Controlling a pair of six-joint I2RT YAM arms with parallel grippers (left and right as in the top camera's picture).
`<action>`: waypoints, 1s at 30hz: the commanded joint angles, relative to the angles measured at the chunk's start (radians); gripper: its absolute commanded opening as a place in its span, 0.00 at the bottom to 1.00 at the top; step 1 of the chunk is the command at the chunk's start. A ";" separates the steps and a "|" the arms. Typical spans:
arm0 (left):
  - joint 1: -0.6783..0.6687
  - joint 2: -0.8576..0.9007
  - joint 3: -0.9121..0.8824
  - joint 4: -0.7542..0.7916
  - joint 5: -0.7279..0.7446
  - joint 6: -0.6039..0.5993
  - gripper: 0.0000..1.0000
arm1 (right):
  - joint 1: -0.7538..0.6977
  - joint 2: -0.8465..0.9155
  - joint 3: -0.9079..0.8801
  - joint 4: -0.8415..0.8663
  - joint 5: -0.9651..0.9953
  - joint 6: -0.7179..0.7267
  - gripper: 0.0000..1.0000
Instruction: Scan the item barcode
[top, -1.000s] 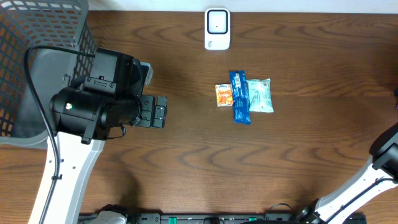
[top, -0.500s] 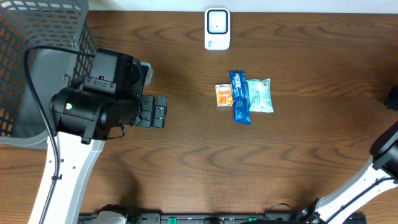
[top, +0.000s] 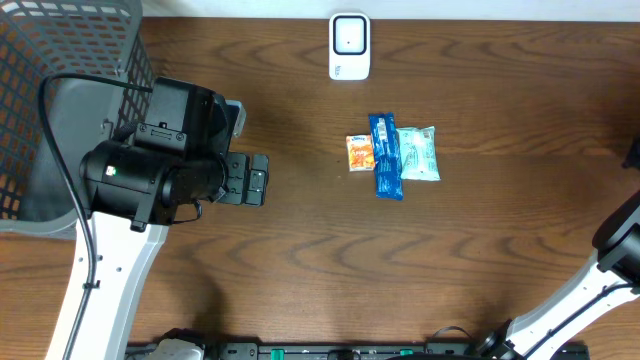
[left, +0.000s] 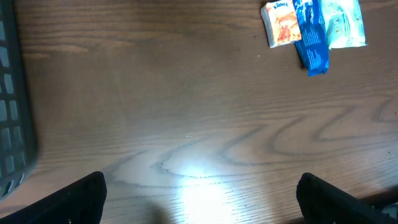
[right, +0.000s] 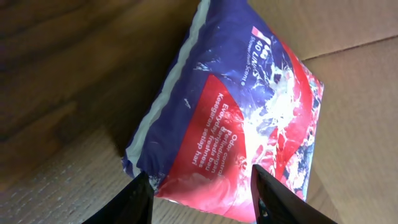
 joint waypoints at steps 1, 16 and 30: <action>0.005 0.003 0.009 -0.003 -0.013 -0.001 0.98 | -0.008 -0.008 -0.005 0.006 -0.031 -0.013 0.46; 0.005 0.003 0.009 -0.003 -0.013 -0.001 0.98 | -0.059 0.077 -0.008 0.008 -0.119 0.032 0.29; 0.005 0.003 0.009 -0.003 -0.013 -0.001 0.98 | 0.119 0.009 0.041 0.000 -0.277 0.313 0.01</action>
